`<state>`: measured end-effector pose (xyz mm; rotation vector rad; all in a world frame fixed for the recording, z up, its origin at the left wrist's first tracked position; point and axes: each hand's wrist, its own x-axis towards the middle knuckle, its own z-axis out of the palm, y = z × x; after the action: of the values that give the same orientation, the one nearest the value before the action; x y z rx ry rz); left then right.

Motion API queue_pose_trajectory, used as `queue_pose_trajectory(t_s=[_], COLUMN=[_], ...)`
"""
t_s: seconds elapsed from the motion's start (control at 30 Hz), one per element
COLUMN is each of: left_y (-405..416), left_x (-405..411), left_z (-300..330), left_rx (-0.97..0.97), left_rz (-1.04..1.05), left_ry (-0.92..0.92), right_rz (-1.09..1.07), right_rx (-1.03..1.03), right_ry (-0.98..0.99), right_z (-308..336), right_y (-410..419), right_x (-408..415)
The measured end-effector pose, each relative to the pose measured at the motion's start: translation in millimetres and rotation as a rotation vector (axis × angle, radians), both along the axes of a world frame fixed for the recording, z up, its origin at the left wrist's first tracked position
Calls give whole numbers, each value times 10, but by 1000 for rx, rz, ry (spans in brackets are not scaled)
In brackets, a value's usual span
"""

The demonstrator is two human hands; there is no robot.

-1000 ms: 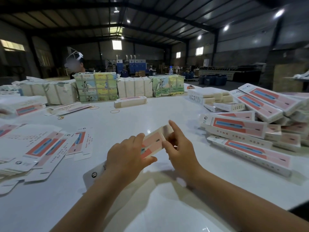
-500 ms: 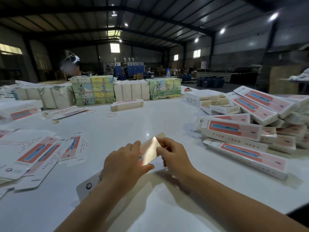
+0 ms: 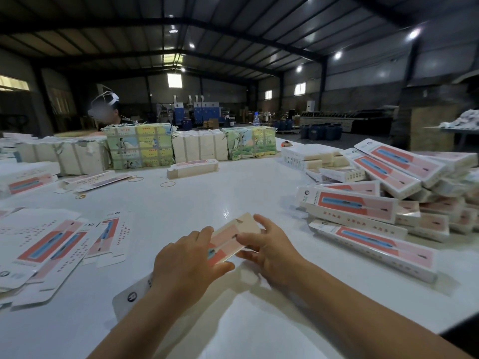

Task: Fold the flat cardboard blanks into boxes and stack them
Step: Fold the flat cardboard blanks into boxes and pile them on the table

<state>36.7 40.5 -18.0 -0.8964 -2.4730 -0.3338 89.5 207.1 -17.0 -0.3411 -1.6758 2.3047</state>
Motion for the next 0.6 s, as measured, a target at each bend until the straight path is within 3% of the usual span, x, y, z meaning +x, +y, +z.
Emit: queue_pose_trajectory(t_s=[0.1, 0.27, 0.33, 0.43, 0.6], left_y=[-17, 4, 1, -23, -47], left_x=[-14, -20, -29, -27, -12], left_z=[0, -13, -16, -19, 15], left_rx=[-4, -24, -23, -19, -10], left_rz=[-3, 15, 26, 37, 30], left_ry=[-39, -50, -48, -26, 20], right_rz=[-62, -261, -239, -231, -169], right_rx=[238, 1134, 1246, 1163, 551], right_ry=[65, 193, 223, 278, 211], right_z=[-42, -81, -104, -84, 28], right_y=[-12, -201, -227, -259, -220], right_x=[17, 130, 125, 158, 131])
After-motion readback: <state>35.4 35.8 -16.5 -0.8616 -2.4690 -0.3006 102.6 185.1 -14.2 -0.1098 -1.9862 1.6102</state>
